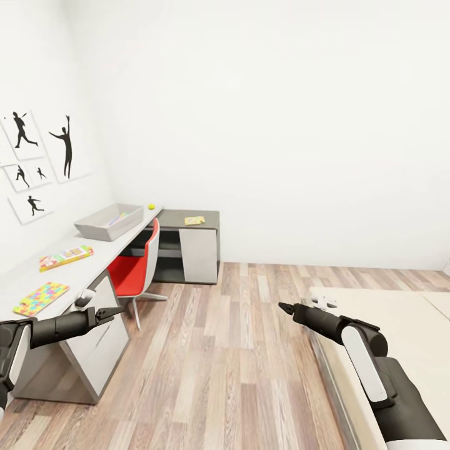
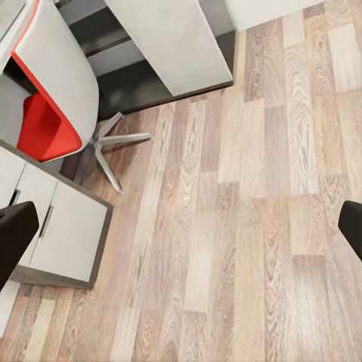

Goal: Put all the toys in the child's room - the three board games (two on the bed and one on the table), the two jigsaw puzzles on the table, and the tennis ball on the table - inside the toy box on the table in the child's room.

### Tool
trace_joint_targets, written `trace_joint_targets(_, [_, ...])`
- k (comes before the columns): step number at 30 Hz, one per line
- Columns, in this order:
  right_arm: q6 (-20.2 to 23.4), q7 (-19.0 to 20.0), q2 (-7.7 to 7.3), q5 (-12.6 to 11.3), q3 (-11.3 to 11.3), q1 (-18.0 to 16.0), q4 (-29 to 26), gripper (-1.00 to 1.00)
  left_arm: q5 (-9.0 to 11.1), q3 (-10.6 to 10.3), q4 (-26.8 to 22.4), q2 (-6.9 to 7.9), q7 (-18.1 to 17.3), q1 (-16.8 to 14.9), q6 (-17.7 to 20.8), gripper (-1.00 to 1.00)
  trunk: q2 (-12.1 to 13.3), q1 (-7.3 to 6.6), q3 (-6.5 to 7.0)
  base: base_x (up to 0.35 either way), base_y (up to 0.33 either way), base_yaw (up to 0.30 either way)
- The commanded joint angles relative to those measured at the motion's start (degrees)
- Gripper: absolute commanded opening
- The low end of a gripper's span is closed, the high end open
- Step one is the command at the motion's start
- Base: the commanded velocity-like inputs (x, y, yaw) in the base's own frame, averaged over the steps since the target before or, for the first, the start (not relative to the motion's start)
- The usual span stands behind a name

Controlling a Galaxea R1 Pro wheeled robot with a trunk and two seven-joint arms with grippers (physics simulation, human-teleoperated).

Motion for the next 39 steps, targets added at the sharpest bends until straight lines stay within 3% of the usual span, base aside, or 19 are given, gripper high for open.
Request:
trace_joint_targets(1, [0.3,0.18,-0.01,0.08,-0.06,-0.06,-0.05,1.0,-0.16,0.07,-0.01,-0.01,-0.32,-0.06,0.55,1.0,-0.13,0.04,-0.11,0.0,0.0,-0.037])
trace_joint_targets(39, [0.3,0.18,0.08,0.08,0.08,-0.07,-0.33,1.0,-0.16,0.07,-0.01,-0.01,-0.33,-0.06,0.55,1.0,-0.13,0.04,0.96,0.0,0.0,-0.043])
